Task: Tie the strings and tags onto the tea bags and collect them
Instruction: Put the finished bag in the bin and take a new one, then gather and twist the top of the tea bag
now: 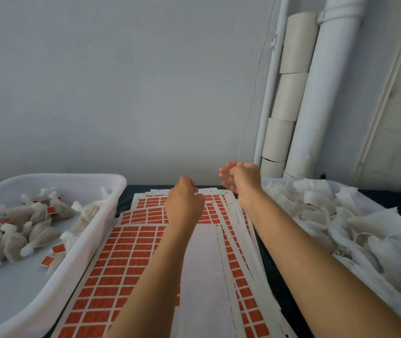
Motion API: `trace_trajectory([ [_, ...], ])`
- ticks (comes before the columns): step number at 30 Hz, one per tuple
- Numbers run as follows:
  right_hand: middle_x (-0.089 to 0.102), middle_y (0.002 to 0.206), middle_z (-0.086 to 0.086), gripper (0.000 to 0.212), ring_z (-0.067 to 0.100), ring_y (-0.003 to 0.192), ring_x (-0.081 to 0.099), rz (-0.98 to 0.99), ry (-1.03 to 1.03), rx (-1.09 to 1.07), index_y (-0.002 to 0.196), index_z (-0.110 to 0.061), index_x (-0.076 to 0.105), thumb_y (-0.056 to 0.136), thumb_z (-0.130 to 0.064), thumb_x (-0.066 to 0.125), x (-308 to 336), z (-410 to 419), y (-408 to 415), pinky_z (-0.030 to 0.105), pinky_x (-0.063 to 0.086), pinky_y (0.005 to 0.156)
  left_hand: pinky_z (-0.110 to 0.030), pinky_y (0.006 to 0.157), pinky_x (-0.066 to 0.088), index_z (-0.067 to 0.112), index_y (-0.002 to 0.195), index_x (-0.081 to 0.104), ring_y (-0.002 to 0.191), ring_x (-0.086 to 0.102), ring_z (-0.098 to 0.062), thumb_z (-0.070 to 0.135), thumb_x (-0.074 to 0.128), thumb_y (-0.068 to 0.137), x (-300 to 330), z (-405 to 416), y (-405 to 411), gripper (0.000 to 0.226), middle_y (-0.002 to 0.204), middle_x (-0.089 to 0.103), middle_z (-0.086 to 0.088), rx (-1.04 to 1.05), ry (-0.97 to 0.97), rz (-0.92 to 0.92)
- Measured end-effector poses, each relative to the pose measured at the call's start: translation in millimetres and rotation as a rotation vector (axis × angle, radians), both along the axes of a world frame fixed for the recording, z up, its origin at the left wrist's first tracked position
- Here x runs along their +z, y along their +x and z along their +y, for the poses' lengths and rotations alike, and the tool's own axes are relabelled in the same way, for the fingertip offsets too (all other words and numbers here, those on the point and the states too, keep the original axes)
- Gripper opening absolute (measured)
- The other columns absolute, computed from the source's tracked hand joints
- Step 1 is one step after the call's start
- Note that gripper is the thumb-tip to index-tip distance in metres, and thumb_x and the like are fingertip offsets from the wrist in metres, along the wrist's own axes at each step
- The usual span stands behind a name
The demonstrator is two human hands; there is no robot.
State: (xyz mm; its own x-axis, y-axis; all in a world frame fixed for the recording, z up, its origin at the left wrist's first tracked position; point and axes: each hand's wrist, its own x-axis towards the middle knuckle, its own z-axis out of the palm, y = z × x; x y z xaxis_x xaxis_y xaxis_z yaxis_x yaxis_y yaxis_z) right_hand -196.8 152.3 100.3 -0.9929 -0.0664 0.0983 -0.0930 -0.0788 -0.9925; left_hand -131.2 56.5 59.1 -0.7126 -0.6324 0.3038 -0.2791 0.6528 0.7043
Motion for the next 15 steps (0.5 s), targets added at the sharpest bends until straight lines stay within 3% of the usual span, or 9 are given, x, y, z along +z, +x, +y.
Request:
trace_trajectory([
  [7, 0.067, 0.085, 0.011, 0.019, 0.024, 0.078, 0.065, -0.017, 0.24, -0.203, 0.082, -0.007, 0.059, 0.09, -0.004, 0.042, -16.1, 51.9, -56.9, 0.038, 0.057, 0.075, -0.029, 0.071, 0.055, 0.018, 0.118, 0.048, 0.082, 0.058, -0.015, 0.017, 0.057, 0.091, -4.4, 50.8, -45.5, 0.028, 0.109, 0.061, -0.002, -0.21, 0.0, -0.058],
  [10, 0.066, 0.1, 0.017, 0.024, 0.032, 0.09, 0.064, -0.045, 0.404, -0.265, 0.098, 0.0, 0.063, 0.091, -0.007, 0.04, -33.3, 68.7, -79.3, 0.045, 0.055, 0.083, -0.03, 0.077, 0.056, 0.021, 0.12, 0.05, 0.091, 0.059, -0.016, 0.02, 0.056, 0.092, -9.0, 64.1, -57.9, 0.029, 0.116, 0.062, -0.001, -0.313, -0.006, -0.067],
  [13, 0.063, 0.108, 0.018, 0.024, 0.033, 0.094, 0.061, -0.065, 0.656, -0.292, 0.108, 0.001, 0.059, 0.093, -0.01, 0.044, -47.5, 78.8, -94.8, 0.035, 0.051, 0.08, -0.03, 0.078, 0.055, 0.023, 0.121, 0.052, 0.094, 0.06, -0.016, 0.022, 0.057, 0.092, -14.2, 73.2, -64.9, 0.029, 0.119, 0.062, -0.001, -0.373, 0.012, -0.065],
  [15, 0.058, 0.117, 0.016, 0.027, 0.032, 0.098, 0.058, -0.067, 0.794, -0.283, 0.116, -0.001, 0.055, 0.09, -0.006, 0.048, -54.3, 82.5, -99.8, 0.037, 0.05, 0.084, -0.029, 0.078, 0.055, 0.023, 0.12, 0.053, 0.094, 0.059, -0.015, 0.021, 0.057, 0.092, -18.2, 75.6, -67.8, 0.029, 0.119, 0.062, 0.0, -0.386, 0.013, -0.061],
])
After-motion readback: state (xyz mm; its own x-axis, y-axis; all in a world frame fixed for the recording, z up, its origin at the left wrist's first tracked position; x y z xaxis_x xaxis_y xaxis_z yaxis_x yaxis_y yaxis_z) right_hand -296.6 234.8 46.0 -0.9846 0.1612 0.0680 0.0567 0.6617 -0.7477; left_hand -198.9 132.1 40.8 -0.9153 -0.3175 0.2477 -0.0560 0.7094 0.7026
